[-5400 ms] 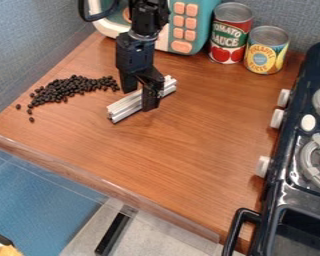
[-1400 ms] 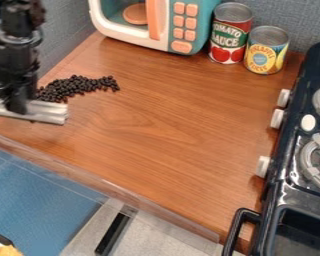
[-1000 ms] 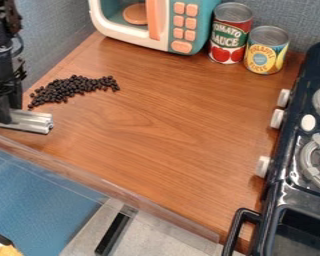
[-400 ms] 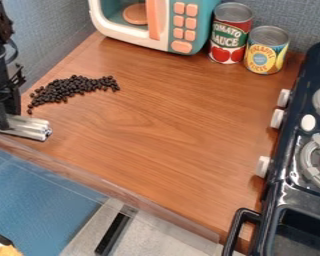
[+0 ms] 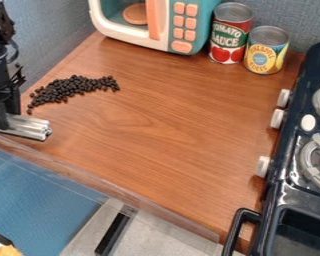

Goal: Sweep into pile

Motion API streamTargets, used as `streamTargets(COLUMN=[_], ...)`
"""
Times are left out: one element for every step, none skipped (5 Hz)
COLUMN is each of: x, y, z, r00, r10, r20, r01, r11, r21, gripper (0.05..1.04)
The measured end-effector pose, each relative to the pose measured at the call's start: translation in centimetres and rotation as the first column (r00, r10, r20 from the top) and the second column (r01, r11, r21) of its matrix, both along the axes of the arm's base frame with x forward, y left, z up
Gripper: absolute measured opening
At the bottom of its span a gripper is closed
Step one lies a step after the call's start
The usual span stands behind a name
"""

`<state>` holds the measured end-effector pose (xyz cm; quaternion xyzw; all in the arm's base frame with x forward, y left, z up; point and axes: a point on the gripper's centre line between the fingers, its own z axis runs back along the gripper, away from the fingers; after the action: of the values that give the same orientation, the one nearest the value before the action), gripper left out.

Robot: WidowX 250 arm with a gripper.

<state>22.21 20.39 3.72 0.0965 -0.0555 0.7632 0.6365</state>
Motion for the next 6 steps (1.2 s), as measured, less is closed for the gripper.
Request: streamTargets(x=[0.56,0.9,1.03,1.14,1.12,1.15], y=[-0.21,-0.29,-0.51,-0.75,-0.63,-0.73], z=[-0.35,-0.47,-0.68,-0.77,-0.99,-1.02], r00=[1.0,1.0,1.0,0.999,0.998,0.998], r10=[0.01,0.015,-0.004,-0.05,-0.062,-0.06], r20=[-0.006,-0.007,-0.009,-0.004,-0.011,-0.01], r01=[-0.01,-0.015,0.004,0.05,0.062,0.06], r11=[1.0,1.0,1.0,0.998,0.998,0.998], r21=[0.009,0.013,-0.007,-0.037,-0.022,-0.018], gripper=[0.348,0.349,0.348,0.348,0.348,0.348])
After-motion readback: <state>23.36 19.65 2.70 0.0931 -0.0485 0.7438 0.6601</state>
